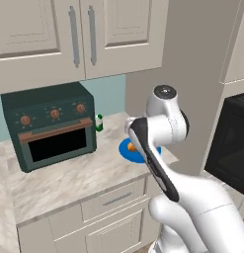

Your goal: Pick the hotdog bun from the counter and place it in the microwave. Then turn on the microwave.

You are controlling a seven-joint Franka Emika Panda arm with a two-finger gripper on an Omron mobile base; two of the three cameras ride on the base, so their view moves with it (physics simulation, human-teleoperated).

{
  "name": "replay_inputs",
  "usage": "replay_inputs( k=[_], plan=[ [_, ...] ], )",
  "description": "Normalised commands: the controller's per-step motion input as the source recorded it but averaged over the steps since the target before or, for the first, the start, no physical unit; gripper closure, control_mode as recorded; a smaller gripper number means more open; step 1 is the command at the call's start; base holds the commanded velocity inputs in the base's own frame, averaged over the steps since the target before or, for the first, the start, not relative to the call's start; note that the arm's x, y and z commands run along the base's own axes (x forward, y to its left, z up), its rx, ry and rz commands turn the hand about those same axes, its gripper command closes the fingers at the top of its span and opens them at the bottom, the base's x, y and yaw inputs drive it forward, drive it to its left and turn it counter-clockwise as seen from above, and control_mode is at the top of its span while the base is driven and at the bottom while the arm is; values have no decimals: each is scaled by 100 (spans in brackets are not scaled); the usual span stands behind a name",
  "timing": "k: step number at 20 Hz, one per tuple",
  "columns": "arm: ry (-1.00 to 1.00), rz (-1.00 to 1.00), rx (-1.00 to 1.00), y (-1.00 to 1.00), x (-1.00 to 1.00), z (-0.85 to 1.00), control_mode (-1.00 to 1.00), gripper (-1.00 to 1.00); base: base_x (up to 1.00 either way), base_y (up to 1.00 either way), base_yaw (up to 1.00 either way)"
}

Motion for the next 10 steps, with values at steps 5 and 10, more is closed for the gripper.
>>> replay_inputs(
  k=[5,10],
  plan=[
    [13,-28,16,-34,58,-12,-100,-100,0,0,0],
    [9,-13,13,-19,59,-25,-100,-100,0,0,0]
  ],
)
